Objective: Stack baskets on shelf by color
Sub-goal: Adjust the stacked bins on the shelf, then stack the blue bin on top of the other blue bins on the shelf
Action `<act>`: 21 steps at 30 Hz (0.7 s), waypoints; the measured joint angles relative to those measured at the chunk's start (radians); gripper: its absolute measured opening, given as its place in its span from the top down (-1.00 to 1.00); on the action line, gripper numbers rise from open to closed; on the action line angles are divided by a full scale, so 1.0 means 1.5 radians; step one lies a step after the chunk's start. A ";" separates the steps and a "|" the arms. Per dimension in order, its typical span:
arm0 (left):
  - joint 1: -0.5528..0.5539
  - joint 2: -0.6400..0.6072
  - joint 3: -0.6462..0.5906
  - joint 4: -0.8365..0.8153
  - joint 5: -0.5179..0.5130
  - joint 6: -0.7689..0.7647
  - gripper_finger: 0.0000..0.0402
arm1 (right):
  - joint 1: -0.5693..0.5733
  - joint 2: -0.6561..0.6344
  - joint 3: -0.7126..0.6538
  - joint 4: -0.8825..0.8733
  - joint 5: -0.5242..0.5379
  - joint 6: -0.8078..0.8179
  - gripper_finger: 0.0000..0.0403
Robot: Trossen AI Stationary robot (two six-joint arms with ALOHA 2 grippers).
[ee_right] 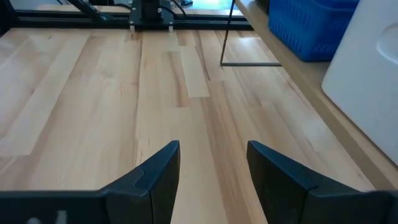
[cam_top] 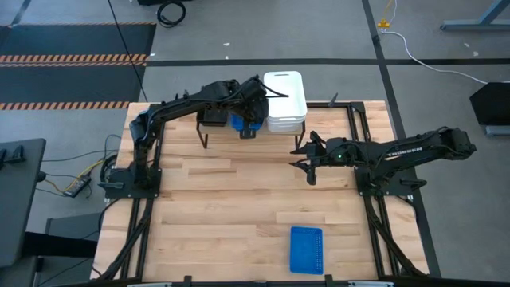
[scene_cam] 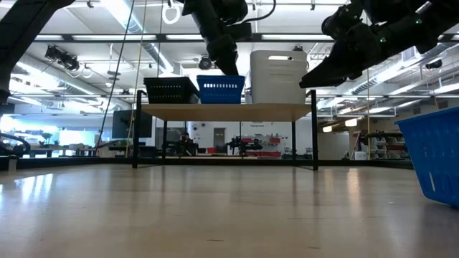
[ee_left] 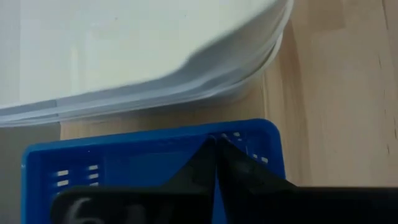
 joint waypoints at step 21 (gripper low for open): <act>-0.015 -0.121 0.000 -0.040 -0.056 -0.039 0.90 | 0.002 0.000 0.000 -0.012 0.000 0.025 0.03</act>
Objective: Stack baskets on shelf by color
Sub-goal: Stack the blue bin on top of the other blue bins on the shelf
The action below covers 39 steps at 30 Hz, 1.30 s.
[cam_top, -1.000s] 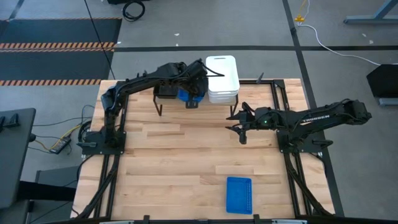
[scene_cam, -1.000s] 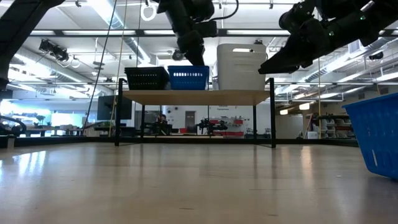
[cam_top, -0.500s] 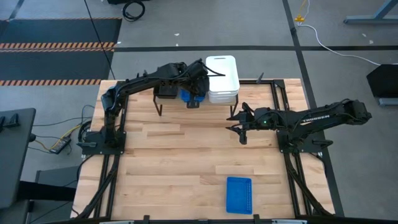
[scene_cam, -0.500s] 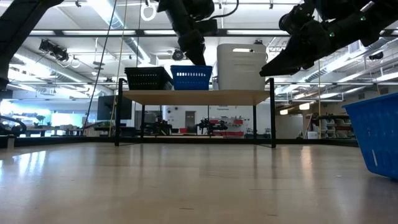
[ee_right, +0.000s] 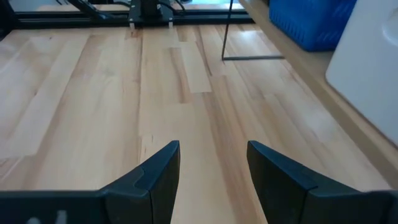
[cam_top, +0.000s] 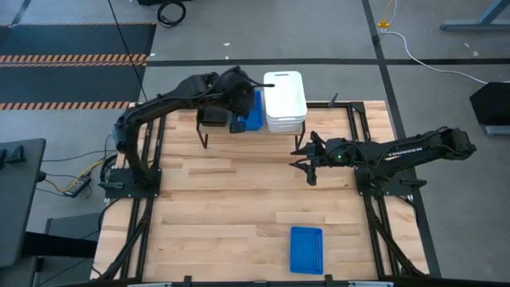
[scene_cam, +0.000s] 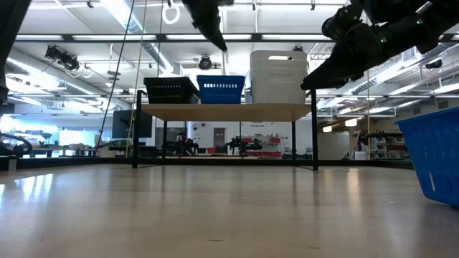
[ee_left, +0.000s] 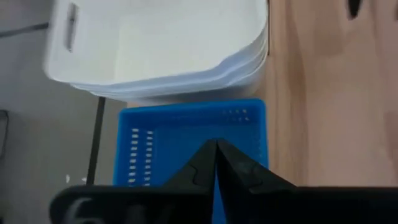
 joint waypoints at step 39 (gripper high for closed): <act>-0.074 -0.366 -0.523 0.529 0.069 -0.209 0.97 | 0.263 0.198 0.350 -0.619 -0.050 0.293 0.03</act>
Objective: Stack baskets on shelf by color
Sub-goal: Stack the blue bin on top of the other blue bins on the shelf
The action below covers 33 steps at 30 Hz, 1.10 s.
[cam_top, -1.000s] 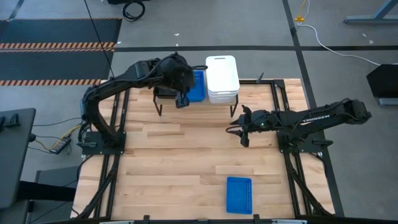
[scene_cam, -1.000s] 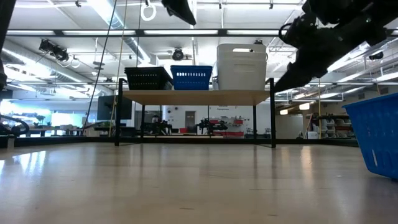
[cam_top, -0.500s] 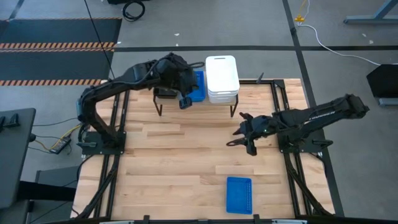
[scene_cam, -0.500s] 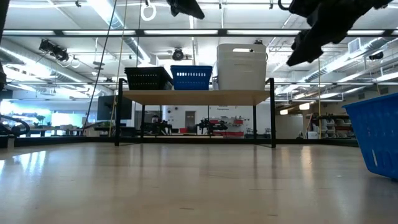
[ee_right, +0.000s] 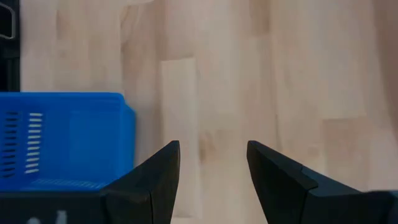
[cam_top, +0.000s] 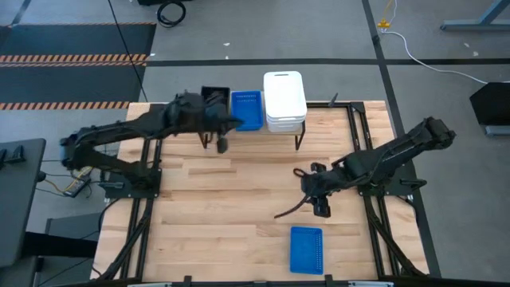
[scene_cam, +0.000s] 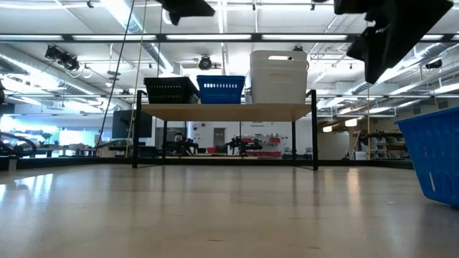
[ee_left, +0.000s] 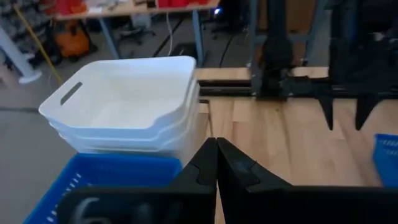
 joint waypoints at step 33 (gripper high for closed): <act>-0.224 -0.136 -0.230 0.221 -0.037 -0.021 0.97 | 0.162 0.349 0.099 0.011 -0.027 0.265 0.03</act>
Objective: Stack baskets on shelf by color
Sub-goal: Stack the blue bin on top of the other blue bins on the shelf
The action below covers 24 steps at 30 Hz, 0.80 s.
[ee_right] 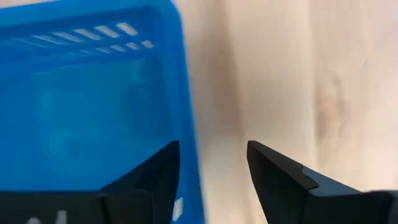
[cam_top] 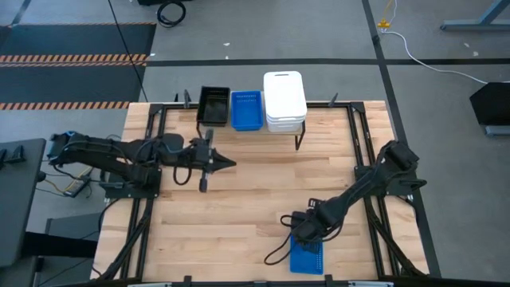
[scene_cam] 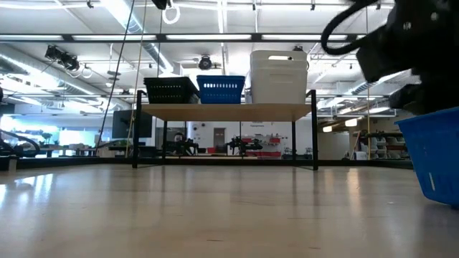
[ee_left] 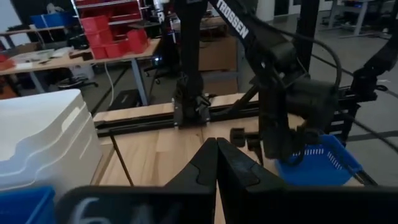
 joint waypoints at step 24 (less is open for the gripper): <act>-0.155 0.001 0.000 -0.008 -0.186 -0.029 0.97 | -0.294 0.030 0.101 0.168 0.352 -0.478 0.03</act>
